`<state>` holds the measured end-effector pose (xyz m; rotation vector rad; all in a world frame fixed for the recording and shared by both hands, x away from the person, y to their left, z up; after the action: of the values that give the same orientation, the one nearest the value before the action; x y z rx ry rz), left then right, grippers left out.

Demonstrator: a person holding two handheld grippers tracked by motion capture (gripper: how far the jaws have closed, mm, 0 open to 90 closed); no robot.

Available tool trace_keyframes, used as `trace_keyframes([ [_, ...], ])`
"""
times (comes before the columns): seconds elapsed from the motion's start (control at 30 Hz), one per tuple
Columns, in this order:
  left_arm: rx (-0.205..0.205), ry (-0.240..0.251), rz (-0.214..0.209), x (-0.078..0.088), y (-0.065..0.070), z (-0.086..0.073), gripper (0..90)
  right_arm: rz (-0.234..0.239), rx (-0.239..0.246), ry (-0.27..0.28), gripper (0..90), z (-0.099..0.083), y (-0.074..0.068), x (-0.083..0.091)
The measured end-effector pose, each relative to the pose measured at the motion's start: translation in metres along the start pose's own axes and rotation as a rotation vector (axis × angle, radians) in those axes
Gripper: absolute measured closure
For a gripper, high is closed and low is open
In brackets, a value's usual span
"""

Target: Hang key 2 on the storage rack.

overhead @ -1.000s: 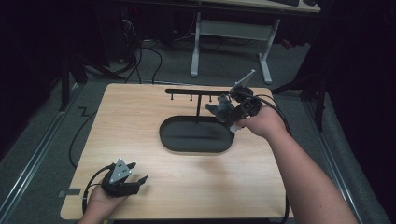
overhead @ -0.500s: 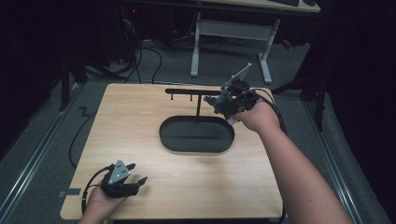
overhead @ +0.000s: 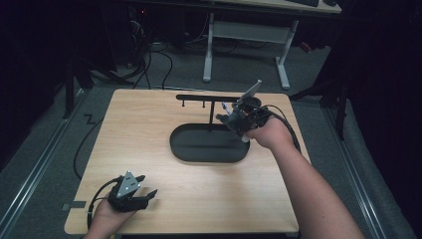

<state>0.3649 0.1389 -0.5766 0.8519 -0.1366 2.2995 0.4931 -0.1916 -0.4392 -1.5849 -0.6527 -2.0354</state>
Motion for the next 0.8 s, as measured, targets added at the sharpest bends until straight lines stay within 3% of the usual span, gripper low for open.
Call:
trace_keyframes([
  [0.23,0.001,-0.004,0.000,0.000,0.000,-0.001,33.4,0.017,-0.006,0.014,47.2,0.001,0.000,-0.024],
  [0.53,-0.004,-0.014,-0.014,-0.003,0.002,-0.001,33.6,0.045,-0.027,0.047,45.5,0.003,0.000,-0.040],
  [0.8,-0.004,-0.017,-0.024,-0.003,0.004,0.000,33.9,0.066,-0.035,0.082,30.1,0.003,-0.001,-0.044],
])
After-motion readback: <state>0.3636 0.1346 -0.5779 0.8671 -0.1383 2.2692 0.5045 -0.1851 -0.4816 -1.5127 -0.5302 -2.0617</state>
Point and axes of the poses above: each handheld gripper's, and its own axes: x roughly backward along the jaws, z roughly out of its top, y roughly to its right, the point moved 9 cm from there along -x, roughly forward along the jaws, and after that the axes turned 15 degrees about x, right-handed, at the moved point
